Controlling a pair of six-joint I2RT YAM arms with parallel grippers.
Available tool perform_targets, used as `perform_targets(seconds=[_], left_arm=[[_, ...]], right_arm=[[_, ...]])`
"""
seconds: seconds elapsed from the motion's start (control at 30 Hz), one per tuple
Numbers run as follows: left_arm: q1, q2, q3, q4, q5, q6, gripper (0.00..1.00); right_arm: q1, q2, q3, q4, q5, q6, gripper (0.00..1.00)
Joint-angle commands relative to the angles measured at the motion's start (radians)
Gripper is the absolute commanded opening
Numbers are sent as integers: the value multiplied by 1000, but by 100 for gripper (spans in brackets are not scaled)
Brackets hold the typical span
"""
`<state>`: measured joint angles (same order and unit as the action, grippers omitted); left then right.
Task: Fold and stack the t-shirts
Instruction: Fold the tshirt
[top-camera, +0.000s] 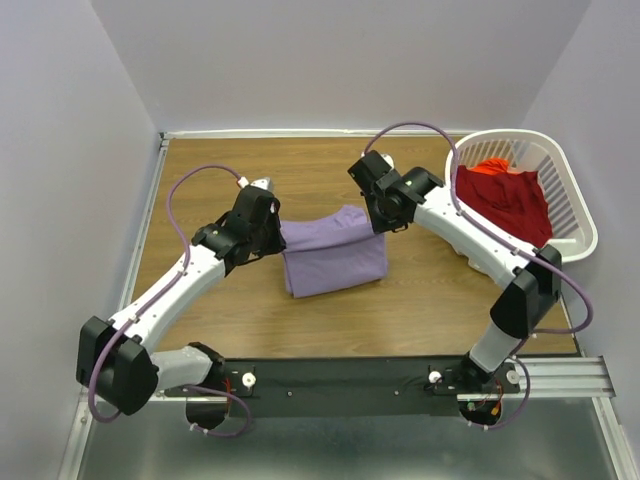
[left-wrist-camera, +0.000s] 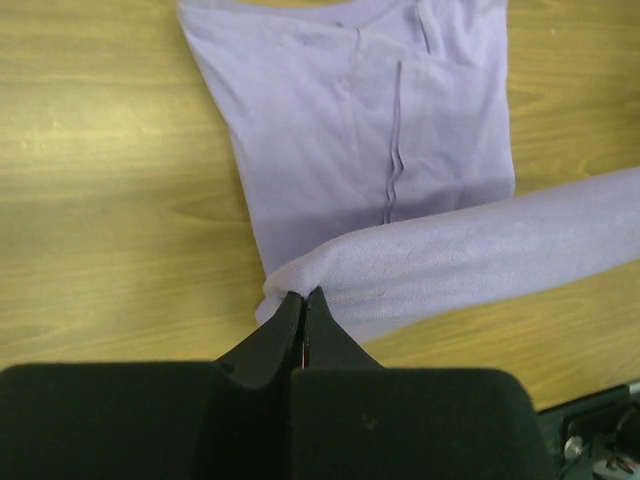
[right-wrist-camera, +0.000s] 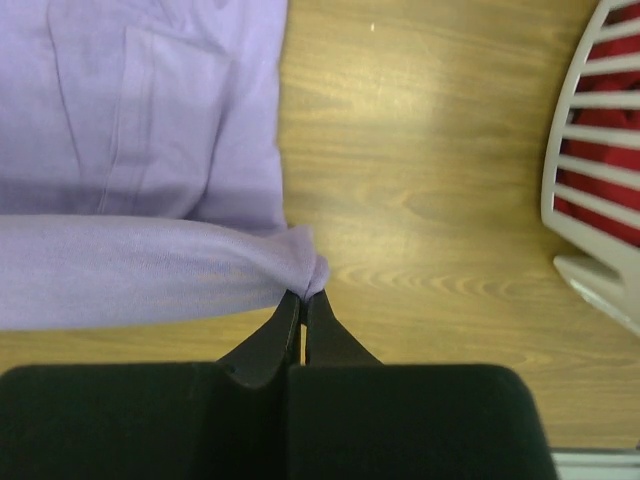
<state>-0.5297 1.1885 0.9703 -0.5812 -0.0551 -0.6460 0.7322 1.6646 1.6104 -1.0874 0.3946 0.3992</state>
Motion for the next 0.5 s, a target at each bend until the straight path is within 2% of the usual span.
perform_targets(seconds=[0.0,0.3,0.47], left_arm=[[60,40,27,40,11,91,0],[174,212,67,144,38,155,0],[197,364,128,168,28,169,0]], right_arm=[[-56,69,83,23,35,-94,0],[-154,262,270,76,-31,-189,0],[-194,380,293,147,-65,-218,0]])
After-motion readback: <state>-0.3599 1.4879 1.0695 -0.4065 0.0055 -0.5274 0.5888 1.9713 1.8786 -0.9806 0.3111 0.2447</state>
